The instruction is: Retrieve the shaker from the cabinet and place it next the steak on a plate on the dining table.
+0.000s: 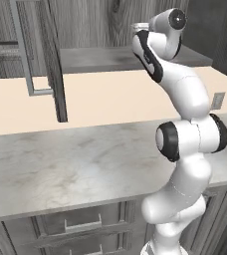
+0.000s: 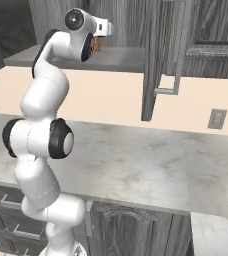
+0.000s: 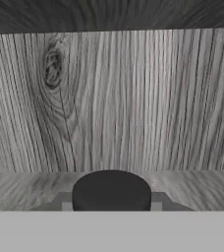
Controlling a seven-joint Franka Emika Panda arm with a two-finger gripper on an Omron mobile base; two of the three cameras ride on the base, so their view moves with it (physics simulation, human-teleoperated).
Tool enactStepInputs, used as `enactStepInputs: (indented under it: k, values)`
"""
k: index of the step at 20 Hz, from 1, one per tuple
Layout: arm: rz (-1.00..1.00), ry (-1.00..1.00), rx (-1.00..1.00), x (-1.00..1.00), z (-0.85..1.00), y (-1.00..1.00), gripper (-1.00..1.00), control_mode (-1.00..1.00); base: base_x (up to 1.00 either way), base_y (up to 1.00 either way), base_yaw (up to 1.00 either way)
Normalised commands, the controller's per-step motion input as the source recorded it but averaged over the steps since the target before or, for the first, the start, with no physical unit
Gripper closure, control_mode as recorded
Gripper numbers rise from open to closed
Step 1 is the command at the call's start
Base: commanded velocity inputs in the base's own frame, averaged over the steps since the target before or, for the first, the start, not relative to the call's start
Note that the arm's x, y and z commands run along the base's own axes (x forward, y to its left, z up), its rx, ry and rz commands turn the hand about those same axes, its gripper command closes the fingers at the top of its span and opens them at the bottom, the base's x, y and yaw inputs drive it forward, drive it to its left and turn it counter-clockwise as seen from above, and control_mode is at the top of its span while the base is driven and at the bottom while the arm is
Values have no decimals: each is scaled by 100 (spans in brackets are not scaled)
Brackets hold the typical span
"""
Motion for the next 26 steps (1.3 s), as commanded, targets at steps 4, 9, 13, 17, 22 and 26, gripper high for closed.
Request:
enactStepInputs:
  k: [4,9,13,17,22,26]
  values:
    - [0,-21,2,-100,48,-4,100,-100,0,0,0]
    - [0,-20,1,-100,19,0,100,-100,0,0,0]
    - [0,-38,3,-100,-8,-1,100,-100,0,0,0]
    - [0,-3,10,-100,27,-1,100,-100,0,0,0]
    - [0,42,3,-100,25,0,100,-100,0,0,0]
    - [1,30,-3,-100,-3,12,100,-100,0,0,0]
